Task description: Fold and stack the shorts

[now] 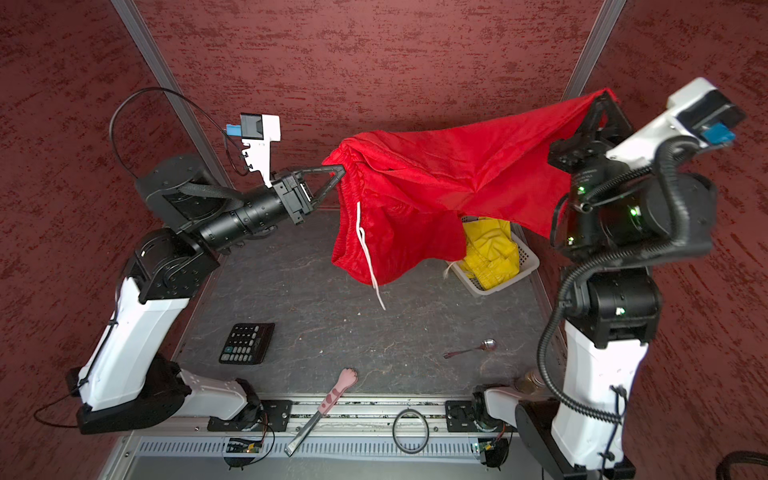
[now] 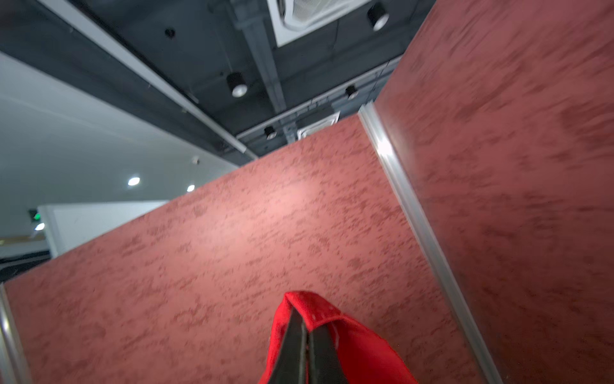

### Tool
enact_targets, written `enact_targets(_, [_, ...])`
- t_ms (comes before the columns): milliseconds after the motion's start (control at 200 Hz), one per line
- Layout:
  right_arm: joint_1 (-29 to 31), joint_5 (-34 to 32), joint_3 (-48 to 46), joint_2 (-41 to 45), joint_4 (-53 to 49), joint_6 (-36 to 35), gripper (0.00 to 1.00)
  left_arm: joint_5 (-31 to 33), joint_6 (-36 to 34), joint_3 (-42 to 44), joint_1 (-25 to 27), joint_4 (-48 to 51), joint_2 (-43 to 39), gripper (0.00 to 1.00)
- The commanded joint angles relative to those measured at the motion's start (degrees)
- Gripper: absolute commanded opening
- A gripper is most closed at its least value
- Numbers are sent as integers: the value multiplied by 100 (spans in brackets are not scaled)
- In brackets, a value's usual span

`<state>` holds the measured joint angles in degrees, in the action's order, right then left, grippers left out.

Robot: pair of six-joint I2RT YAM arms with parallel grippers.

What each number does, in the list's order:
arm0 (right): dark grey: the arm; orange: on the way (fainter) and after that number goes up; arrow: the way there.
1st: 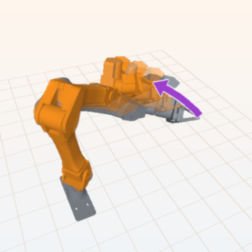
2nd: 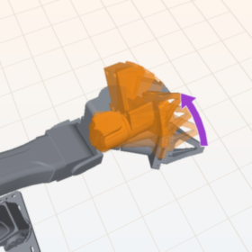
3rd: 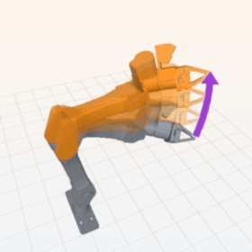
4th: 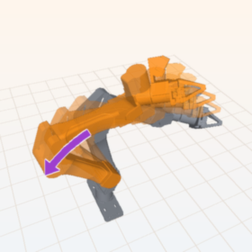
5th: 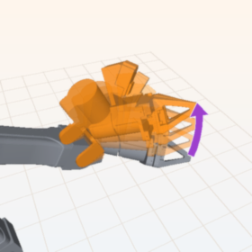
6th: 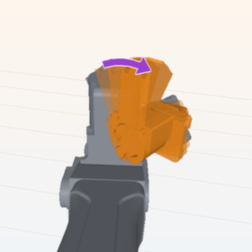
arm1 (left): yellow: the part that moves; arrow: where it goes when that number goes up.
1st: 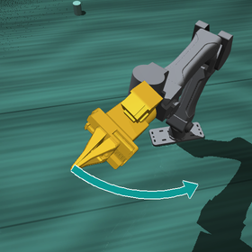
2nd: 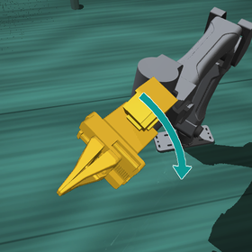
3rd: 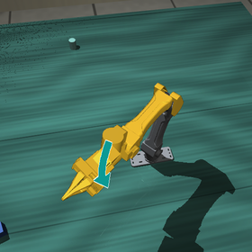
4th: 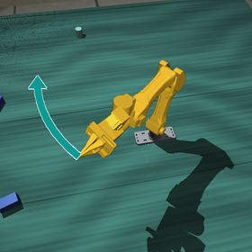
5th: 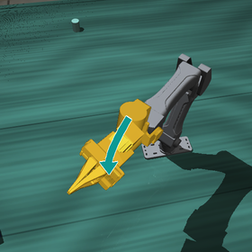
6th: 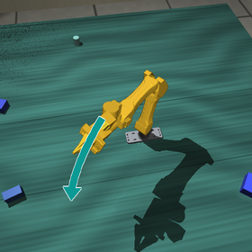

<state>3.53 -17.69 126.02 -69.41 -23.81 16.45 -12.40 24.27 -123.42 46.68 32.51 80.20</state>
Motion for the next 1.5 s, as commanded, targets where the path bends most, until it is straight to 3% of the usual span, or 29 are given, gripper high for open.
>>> enact_targets(0, [-20, -873, -211, 114, 727, -282, 0, 391, -491, -115, 274, -217, -35, 0])
enact_targets(160, [-19, -367, -280, -361, 327, 188, 0, 1052, -688, 600, 273, -175, -283, 0])
enact_targets(265, [-24, 325, -715, -859, 402, 688, 0, 1346, -712, 1662, 46, -508, -690, 0])
enact_targets(421, [116, 1419, -1023, -2131, 305, 1461, 0, 593, 317, 3451, -1378, -890, -1267, 0])
enact_targets(586, [807, 1179, -1301, -3216, 843, 1254, 0, -266, 1075, 5153, -3071, -1500, -1625, 0])
enact_targets(696, [1070, 1154, -594, -4385, 699, 1234, 0, -892, 1389, 5788, -3997, -1892, -1307, 0])
enact_targets(776, [1122, 1124, 505, -5479, 85, 1187, 0, -1679, 1824, 6036, -4579, -2327, -774, 0])
enact_targets(897, [1141, 972, 2220, -6963, -836, 1038, 0, -2001, 1948, 6087, -4937, -2898, 127, 0])
enact_targets(962, [1134, 942, 2672, -7415, -960, 993, 0, -2062, 1947, 5931, -4990, -3043, 634, 0])
enact_targets(1317, [1127, 910, 1627, -6880, -121, 699, 0, -1809, 2069, 5144, -5106, -3519, 2149, 0])
enact_targets(1498, [1332, 1028, 374, -5707, 116, 559, 0, -1841, 1854, 4630, -5253, -3051, 2304, 0])
